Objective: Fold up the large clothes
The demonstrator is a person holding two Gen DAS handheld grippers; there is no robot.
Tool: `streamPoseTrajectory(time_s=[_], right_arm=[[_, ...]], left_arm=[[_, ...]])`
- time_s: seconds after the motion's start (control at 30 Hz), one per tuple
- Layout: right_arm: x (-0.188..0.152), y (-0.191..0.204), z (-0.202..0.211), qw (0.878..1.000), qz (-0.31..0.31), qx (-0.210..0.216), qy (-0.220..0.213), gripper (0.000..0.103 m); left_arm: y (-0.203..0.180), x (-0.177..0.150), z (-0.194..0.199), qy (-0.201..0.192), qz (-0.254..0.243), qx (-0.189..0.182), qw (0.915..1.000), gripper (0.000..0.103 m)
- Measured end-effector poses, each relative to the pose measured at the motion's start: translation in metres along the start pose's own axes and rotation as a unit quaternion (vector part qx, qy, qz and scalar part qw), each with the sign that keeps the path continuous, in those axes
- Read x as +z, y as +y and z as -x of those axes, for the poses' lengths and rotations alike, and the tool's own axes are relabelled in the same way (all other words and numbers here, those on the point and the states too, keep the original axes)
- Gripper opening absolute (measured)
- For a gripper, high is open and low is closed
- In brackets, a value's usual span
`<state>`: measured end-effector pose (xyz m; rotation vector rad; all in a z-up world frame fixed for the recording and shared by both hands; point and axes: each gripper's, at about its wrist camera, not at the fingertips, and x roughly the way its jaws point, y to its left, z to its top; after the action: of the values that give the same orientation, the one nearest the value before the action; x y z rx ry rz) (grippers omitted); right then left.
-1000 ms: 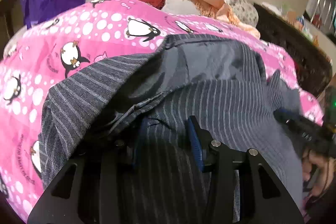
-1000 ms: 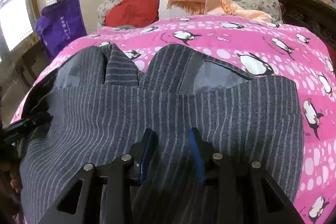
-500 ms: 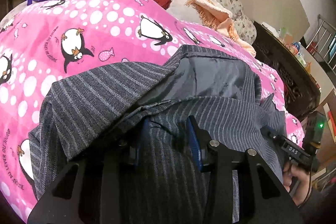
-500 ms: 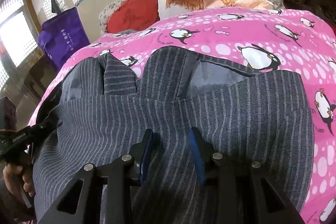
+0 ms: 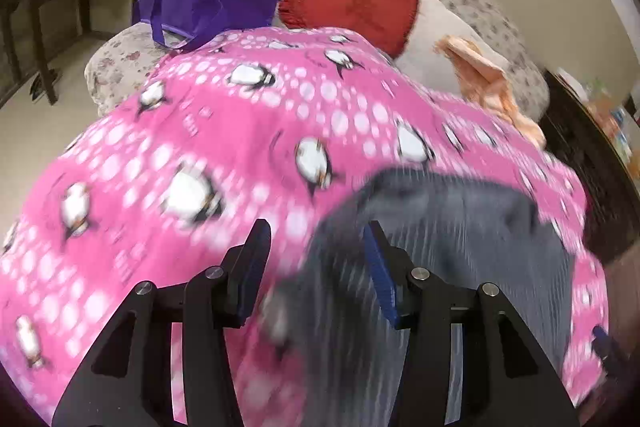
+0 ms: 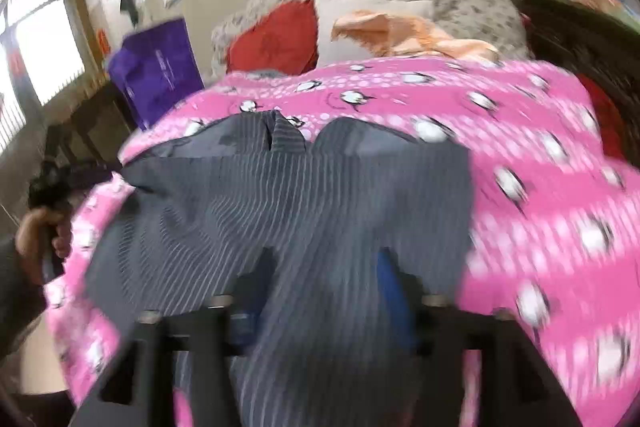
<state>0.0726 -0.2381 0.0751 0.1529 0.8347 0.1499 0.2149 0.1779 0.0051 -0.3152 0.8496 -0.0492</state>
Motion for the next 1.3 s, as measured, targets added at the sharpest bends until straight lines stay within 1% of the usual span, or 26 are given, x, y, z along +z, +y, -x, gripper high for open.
streamPoseTrajectory(time_s=[0.03,0.1,0.13,0.17,0.23,0.3,0.33,0.4,0.43,0.47,0.53,0.57,0.63,0.7,0.77,0.8,0.83,0.87,0.9,0.93,0.97,1.0,1.07,1.13,1.3], right_arm=[[-0.020,-0.009,0.018,1.000,-0.012,-0.009,-0.015,0.079],[-0.043,-0.020,0.032,0.999,-0.025,-0.018,-0.010,0.079],[-0.062,-0.029,0.037,0.999,-0.046,-0.027,-0.001,0.079],[-0.073,-0.035,0.039,0.998,-0.063,-0.027,0.005,0.079],[-0.097,-0.046,0.043,0.995,-0.099,-0.005,0.019,0.079],[-0.109,-0.052,0.042,0.991,-0.130,0.024,0.019,0.079],[-0.113,-0.051,0.040,0.990,-0.135,0.040,0.021,0.079],[-0.116,-0.043,0.030,0.990,-0.117,0.067,0.031,0.079],[-0.116,-0.039,0.021,0.989,-0.111,0.086,0.039,0.079],[-0.118,-0.039,0.015,0.988,-0.114,0.095,0.043,0.079],[-0.118,-0.041,-0.003,0.984,-0.140,0.099,0.056,0.079],[-0.119,-0.044,-0.008,0.982,-0.150,0.106,0.053,0.079],[-0.118,-0.053,-0.017,0.976,-0.178,0.120,0.036,0.080],[-0.115,-0.058,-0.018,0.970,-0.201,0.138,0.019,0.079],[-0.110,-0.062,-0.020,0.960,-0.216,0.181,0.005,0.068],[-0.108,-0.062,-0.021,0.957,-0.219,0.189,0.004,0.062],[-0.107,-0.062,-0.022,0.956,-0.220,0.194,0.003,0.061],[-0.106,-0.061,-0.026,0.957,-0.217,0.191,0.006,0.060],[-0.106,-0.059,-0.030,0.959,-0.214,0.184,0.014,0.057],[-0.107,-0.059,-0.036,0.961,-0.211,0.175,0.025,0.050],[-0.107,-0.059,-0.037,0.961,-0.211,0.175,0.021,0.049],[-0.107,-0.058,-0.037,0.962,-0.209,0.176,0.019,0.048],[-0.108,-0.055,-0.038,0.965,-0.199,0.172,0.014,0.048],[-0.107,-0.053,-0.039,0.966,-0.195,0.169,0.012,0.048],[-0.105,-0.052,-0.043,0.968,-0.189,0.166,0.019,0.049]], left_arm=[[0.005,-0.015,0.012,0.005,-0.006,-0.011,0.9999,0.052],[0.011,-0.045,0.028,0.015,-0.018,-0.031,0.9993,0.060],[0.013,-0.062,0.034,0.020,-0.028,-0.038,0.9987,0.060],[0.015,-0.083,0.040,0.028,-0.040,-0.042,0.9979,0.060],[0.015,-0.109,0.045,0.034,-0.052,-0.048,0.9969,0.060],[0.018,-0.130,0.047,0.043,-0.053,-0.061,0.9958,0.060],[0.020,-0.140,0.047,0.047,-0.052,-0.074,0.9948,0.060],[0.025,-0.153,0.049,0.044,-0.039,-0.090,0.9942,0.060],[0.026,-0.155,0.049,0.042,-0.035,-0.095,0.9939,0.063],[0.027,-0.157,0.048,0.043,-0.031,-0.098,0.9938,0.065],[0.029,-0.164,0.048,0.040,-0.032,-0.099,0.9938,0.065],[0.028,-0.166,0.049,0.035,-0.036,-0.100,0.9938,0.065],[0.026,-0.168,0.049,0.034,-0.043,-0.104,0.9931,0.069],[0.026,-0.164,0.047,0.034,-0.045,-0.114,0.9919,0.070],[0.026,-0.162,0.046,0.036,-0.044,-0.130,0.9900,0.070],[0.024,-0.161,0.045,0.039,-0.042,-0.139,0.9887,0.070],[0.023,-0.161,0.045,0.039,-0.041,-0.141,0.9885,0.070],[0.021,-0.160,0.041,0.040,-0.042,-0.138,0.9887,0.071],[0.020,-0.158,0.037,0.044,-0.043,-0.138,0.9886,0.075],[0.018,-0.157,0.030,0.055,-0.040,-0.141,0.9877,0.077],[0.015,-0.155,0.027,0.053,-0.037,-0.144,0.9874,0.078],[0.012,-0.152,0.025,0.055,-0.036,-0.153,0.9861,0.081],[0.006,-0.148,0.021,0.066,-0.035,-0.171,0.9823,0.082],[0.004,-0.142,0.013,0.072,-0.037,-0.179,0.9805,0.084],[0.017,-0.132,0.002,0.069,0.010,-0.216,0.9740,0.084]])
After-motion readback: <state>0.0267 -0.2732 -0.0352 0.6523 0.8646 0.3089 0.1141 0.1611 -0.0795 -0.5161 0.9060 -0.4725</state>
